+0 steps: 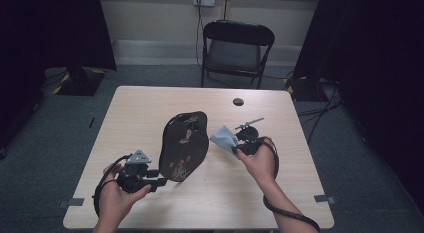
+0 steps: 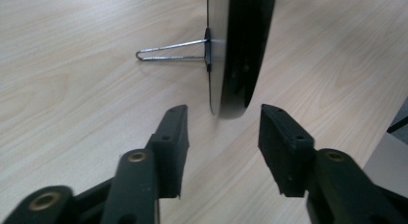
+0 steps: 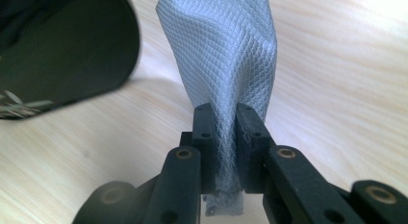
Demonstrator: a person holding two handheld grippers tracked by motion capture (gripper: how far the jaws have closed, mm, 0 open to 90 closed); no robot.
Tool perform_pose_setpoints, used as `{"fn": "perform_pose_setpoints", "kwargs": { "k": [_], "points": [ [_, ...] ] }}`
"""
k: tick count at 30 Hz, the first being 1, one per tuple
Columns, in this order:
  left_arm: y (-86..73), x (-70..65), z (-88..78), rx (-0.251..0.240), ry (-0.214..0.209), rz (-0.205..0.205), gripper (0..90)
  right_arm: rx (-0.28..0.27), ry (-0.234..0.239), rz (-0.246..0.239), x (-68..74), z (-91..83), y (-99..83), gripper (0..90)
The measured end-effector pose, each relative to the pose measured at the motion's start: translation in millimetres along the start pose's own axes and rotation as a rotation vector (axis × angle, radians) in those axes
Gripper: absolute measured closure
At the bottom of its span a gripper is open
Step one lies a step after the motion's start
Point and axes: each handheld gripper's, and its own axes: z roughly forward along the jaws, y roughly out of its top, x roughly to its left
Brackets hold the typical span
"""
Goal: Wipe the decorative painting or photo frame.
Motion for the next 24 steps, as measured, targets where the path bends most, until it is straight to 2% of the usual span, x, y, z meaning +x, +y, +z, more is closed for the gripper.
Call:
{"fn": "perform_pose_setpoints", "kwargs": {
  "k": [4, 5, 8, 11, 15, 24],
  "points": [
    [-2.8, 3.6, -2.9, -0.009, 0.003, -0.025, 47.8, 0.014, -0.021, 0.011, -8.2, 2.8, -8.2, 80.6],
    [-3.4, 5.1, -3.8, -0.005, 0.005, -0.018, 47.0, 0.016, -0.021, 0.013, -9.8, 3.5, -9.7, 80.6],
    [-6.1, 9.0, -4.5, -0.016, 0.009, -0.036, 43.0, 0.024, -0.032, 0.021, -14.5, 5.9, -14.9, 80.0],
    [-8.1, 13.7, -5.1, -0.005, 0.015, -0.038, 39.8, 0.022, -0.038, 0.026, -18.4, 8.2, -19.6, 77.2],
    [-11.3, 17.0, -4.2, -0.008, 0.025, -0.051, 38.4, 0.025, -0.038, 0.032, -22.2, 10.8, -25.1, 75.1],
    [-16.6, 23.8, -1.7, 0.008, 0.030, -0.060, 33.5, -0.007, -0.027, 0.034, -31.9, 6.4, -38.7, 60.1]
  ]
}}
